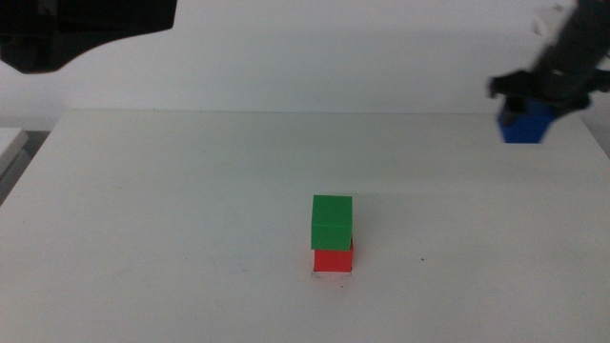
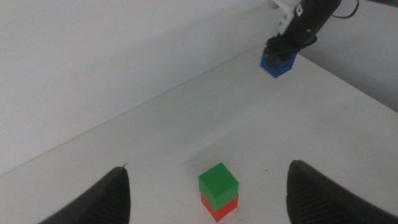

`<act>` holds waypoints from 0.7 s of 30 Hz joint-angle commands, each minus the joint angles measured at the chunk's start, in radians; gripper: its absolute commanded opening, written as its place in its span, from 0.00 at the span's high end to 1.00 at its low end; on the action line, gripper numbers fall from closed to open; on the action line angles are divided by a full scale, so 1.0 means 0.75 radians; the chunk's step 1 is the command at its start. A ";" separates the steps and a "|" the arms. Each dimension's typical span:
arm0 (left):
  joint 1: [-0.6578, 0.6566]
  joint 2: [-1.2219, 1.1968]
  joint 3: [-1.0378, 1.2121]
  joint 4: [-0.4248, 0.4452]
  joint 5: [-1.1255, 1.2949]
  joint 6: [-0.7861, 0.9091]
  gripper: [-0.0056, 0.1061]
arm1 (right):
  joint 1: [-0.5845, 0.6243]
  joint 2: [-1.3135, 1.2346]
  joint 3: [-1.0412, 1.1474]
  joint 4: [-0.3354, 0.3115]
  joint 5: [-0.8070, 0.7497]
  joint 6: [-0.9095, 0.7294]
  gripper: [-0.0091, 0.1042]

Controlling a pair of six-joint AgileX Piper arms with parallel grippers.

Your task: Stack red cubes first, then green, then blue cubes in a specific spot.

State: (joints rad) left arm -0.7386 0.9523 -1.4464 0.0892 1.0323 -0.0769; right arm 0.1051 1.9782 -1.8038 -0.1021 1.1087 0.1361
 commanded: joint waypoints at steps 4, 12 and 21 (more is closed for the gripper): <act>0.001 -0.001 -0.004 0.000 -0.017 0.000 0.22 | 0.419 -0.164 0.058 -0.111 0.150 0.428 0.81; 0.001 -0.001 -0.004 0.000 -0.017 0.000 0.22 | 0.864 -0.131 0.059 -0.205 0.142 0.878 0.81; 0.001 -0.001 -0.004 0.000 -0.017 0.000 0.22 | 0.913 -0.030 0.005 -0.216 0.150 0.990 0.81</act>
State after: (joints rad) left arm -0.7386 0.9523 -1.4464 0.0892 1.0323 -0.0769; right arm 0.7860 1.9521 -1.7871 -0.2417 1.2116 0.8671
